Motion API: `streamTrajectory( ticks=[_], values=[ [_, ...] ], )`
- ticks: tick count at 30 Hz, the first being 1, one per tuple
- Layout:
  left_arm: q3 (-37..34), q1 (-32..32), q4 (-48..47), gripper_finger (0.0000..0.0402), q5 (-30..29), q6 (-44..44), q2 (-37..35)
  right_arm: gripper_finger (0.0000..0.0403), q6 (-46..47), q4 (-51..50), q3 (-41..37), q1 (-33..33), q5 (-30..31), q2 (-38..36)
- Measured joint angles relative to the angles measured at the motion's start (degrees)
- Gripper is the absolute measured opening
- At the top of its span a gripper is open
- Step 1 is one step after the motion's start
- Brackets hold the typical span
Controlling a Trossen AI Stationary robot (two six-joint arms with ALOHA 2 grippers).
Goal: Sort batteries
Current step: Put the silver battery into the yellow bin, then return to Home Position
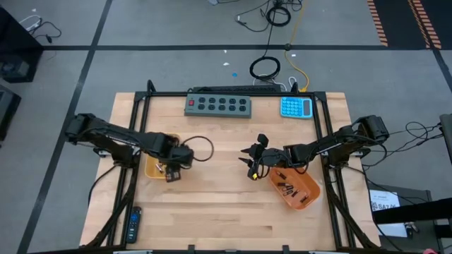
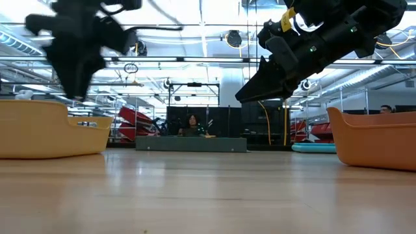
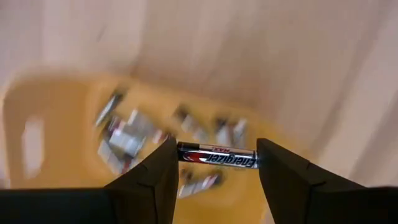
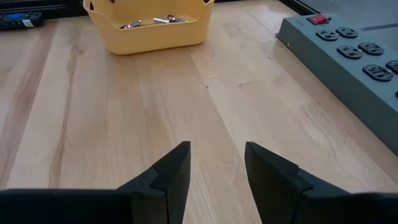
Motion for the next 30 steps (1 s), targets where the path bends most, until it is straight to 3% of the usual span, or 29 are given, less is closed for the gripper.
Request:
streamTrajectory(
  ticks=[3,11,20,25,30],
  values=[
    [-4.2,0.0,-3.3,0.0187,-0.8,-3.9,-1.2,0.0143,0.0,0.0,0.0,0.0,0.0,0.0],
    [-15.1,0.2,4.6,0.0187,-0.7,-7.0,-1.6,0.0143,0.0,0.0,0.0,0.0,0.0,0.0],
    [-18.3,0.2,7.1,0.0189,-1.9,-9.2,-1.6,0.0143,0.0,0.0,0.0,0.0,0.0,0.0],
    [-18.3,0.2,7.0,0.0285,-2.3,-10.1,-1.6,0.0143,0.0,0.0,0.0,0.0,0.0,0.0],
    [-17.6,-0.3,6.9,0.0295,-4.6,-8.8,-1.6,0.0143,0.7,0.6,0.0,0.0,-0.3,0.0]
  ],
)
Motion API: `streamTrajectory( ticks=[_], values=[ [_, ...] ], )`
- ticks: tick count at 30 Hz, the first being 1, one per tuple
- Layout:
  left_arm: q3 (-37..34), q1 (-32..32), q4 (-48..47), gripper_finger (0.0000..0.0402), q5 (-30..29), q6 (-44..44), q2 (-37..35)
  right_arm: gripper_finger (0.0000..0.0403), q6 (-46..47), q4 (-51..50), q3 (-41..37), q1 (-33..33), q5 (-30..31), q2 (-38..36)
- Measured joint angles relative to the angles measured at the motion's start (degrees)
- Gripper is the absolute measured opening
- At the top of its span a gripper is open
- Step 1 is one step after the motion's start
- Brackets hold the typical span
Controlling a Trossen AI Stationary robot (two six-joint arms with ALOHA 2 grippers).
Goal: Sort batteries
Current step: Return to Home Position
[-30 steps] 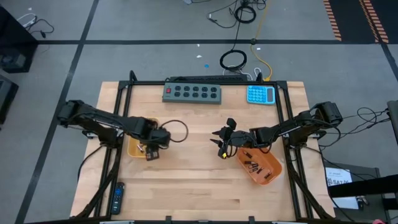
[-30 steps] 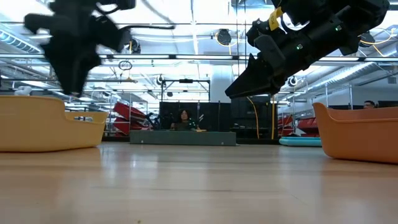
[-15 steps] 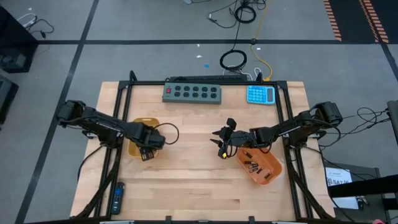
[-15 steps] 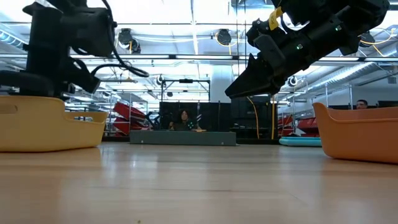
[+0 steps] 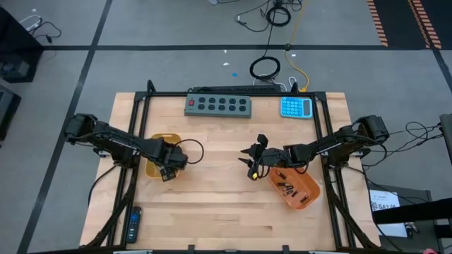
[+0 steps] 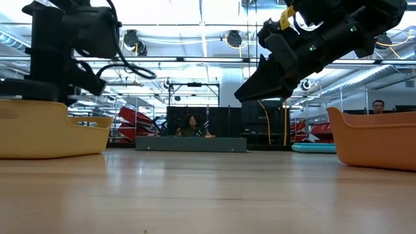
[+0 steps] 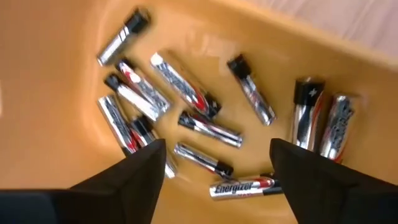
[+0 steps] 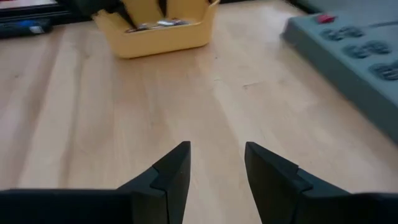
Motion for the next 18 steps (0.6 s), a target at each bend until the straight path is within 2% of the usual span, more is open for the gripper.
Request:
streamTrajectory(
  ticks=[3,6,12,15,18],
  values=[
    [1.3,-0.9,-0.2,0.028,-1.9,0.8,-0.4,0.0143,0.6,-0.4,0.0,-0.1,-3.0,-0.8],
    [2.3,-2.5,-0.2,0.027,-5.2,1.3,-2.6,0.0143,0.8,-2.2,0.0,-0.2,-3.5,-3.3],
    [1.9,-5.9,3.3,0.0267,-12.0,0.4,-12.3,0.0143,-0.4,-7.2,-0.1,-0.7,-3.8,-11.4],
    [0.0,-7.5,8.8,0.0267,-12.4,0.8,-18.4,0.0143,-0.7,-5.3,-3.2,-1.7,-4.2,-15.2],
    [-2.9,-8.3,12.6,0.0267,-14.2,1.1,-24.1,0.0138,0.7,-0.3,-9.8,-3.7,-4.9,-19.9]
  ],
)
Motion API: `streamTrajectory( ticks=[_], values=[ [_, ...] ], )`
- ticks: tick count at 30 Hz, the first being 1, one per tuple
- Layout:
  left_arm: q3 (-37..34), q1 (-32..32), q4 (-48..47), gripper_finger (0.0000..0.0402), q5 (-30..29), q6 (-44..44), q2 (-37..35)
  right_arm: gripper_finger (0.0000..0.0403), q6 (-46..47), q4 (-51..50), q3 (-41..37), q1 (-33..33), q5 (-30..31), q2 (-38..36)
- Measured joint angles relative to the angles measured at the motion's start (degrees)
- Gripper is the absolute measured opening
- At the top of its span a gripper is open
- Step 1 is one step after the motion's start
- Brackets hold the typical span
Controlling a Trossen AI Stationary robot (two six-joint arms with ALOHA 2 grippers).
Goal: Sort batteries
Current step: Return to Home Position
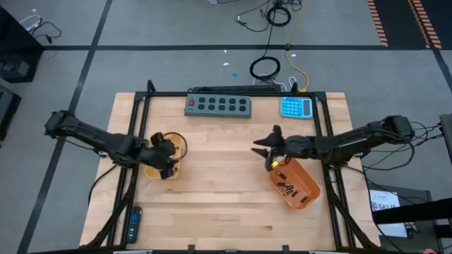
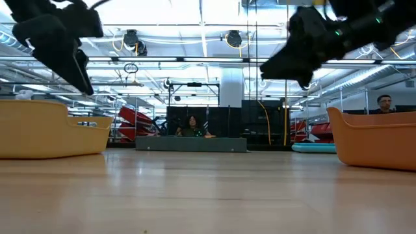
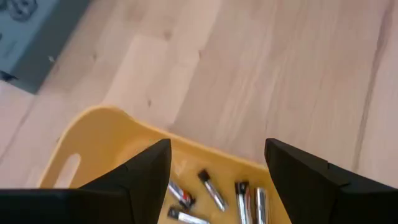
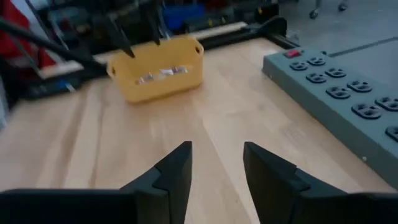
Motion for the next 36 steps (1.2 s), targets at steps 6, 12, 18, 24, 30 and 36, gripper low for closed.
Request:
streamTrajectory(
  ticks=[6,12,18,24,30,36],
  values=[
    [-6.6,-0.2,11.5,0.0267,-5.2,2.5,-10.1,0.0099,1.8,11.9,-10.4,-5.7,-5.0,-7.6],
    [-12.7,1.5,27.3,0.0256,-6.9,9.4,-15.9,0.0052,-0.7,14.7,-14.0,-11.4,-9.9,-12.5],
    [-17.7,4.1,31.1,0.022,-7.5,11.3,-19.9,0.0016,-2.9,15.6,-17.0,-17.1,-14.0,-18.3],
    [-20.5,4.2,32.5,0.0181,-8.3,11.7,-26.7,0.0002,-3.0,18.0,-21.8,-21.4,-14.2,-24.5],
    [-23.7,4.2,34.4,0.0148,-11.9,13.1,-33.8,0.0002,-2.8,22.5,-26.4,-24.9,-14.1,-29.2],
    [-28.7,4.2,35.6,0.0111,-11.7,12.5,-39.8,0.0001,-4.9,21.8,-26.3,-25.3,-14.1,-32.5]
  ],
)
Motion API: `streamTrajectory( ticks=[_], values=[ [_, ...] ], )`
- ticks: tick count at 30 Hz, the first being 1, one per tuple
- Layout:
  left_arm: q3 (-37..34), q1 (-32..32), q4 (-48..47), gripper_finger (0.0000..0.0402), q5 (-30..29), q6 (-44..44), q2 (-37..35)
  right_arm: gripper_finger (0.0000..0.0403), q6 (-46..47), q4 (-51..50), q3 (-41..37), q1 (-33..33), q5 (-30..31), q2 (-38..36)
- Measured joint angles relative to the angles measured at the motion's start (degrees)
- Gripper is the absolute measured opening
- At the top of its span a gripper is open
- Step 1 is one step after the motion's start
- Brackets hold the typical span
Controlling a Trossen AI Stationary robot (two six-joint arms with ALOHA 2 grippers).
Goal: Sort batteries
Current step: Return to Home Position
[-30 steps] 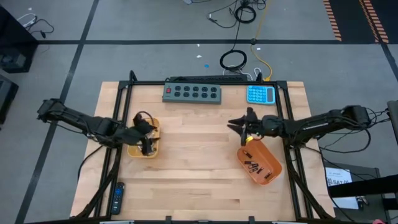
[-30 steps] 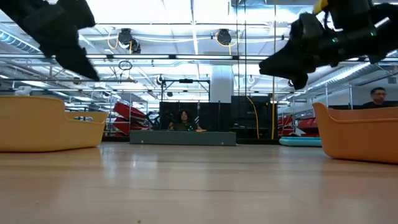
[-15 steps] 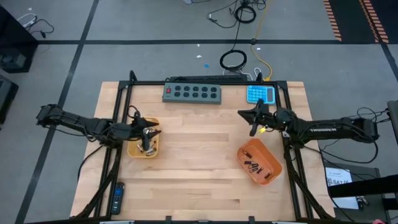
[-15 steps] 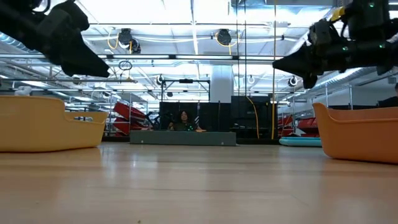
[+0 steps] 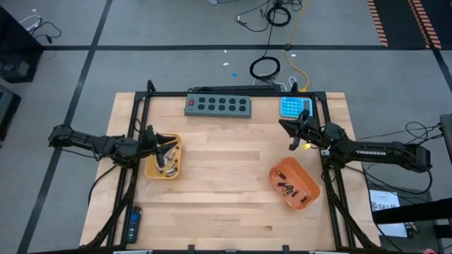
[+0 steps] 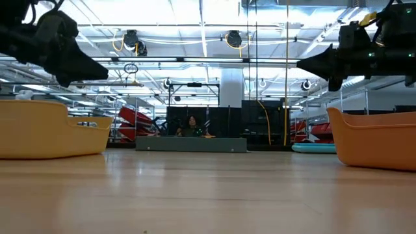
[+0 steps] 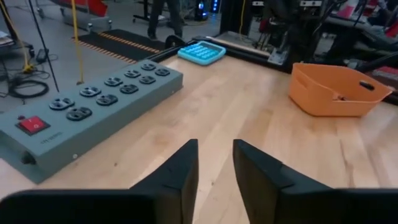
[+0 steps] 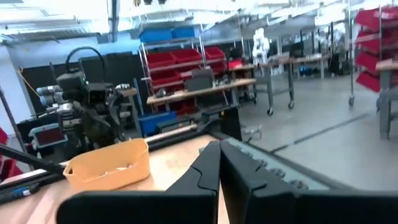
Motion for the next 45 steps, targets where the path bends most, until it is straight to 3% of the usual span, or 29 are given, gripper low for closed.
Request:
streamTrajectory(
  ticks=[4,10,17,22,24,27,29,32,37,45],
  values=[
    [-2.5,-0.6,0.1,0.0086,0.3,-0.8,-3.6,0.0001,-3.7,-0.3,0.0,0.0,0.3,-3.5],
    [-5.3,-2.1,0.2,0.0042,0.4,-0.5,-9.6,0.0,-6.9,-5.5,0.0,0.0,7.9,-11.0],
    [-5.3,-3.5,0.1,0.0008,1.7,4.6,-14.7,0.0,-9.6,-12.0,0.0,0.0,4.7,-22.2],
    [-5.5,-4.4,0.8,0.0019,15.8,9.7,-15.5,0.0,-8.5,-19.9,0.0,0.0,4.5,-28.6],
    [-6.4,-4.7,3.8,0.0025,22.9,12.0,-15.5,0.0,-6.2,-22.0,0.0,0.0,0.5,-29.7],
    [-8.6,-4.9,9.9,0.0028,34.2,15.9,-15.5,0.0,-5.7,-21.2,0.0,0.0,-15.4,-30.5],
    [-9.1,-4.9,10.8,0.0028,35.5,16.7,-15.5,0.0,-4.7,-21.1,0.0,0.0,-20.9,-31.2],
    [-9.5,-4.9,11.4,0.0029,34.2,16.7,-15.2,0.0,-3.8,-23.5,0.0,0.0,-22.8,-32.1],
    [-9.5,-4.9,11.5,0.0029,34.7,18.2,-15.3,0.0,-1.8,-29.1,0.0,0.0,-22.6,-33.5],
    [-9.5,-4.8,11.5,0.0029,33.9,19.7,-15.3,0.0,2.0,-32.4,0.0,0.0,-8.9,-33.7]
  ],
)
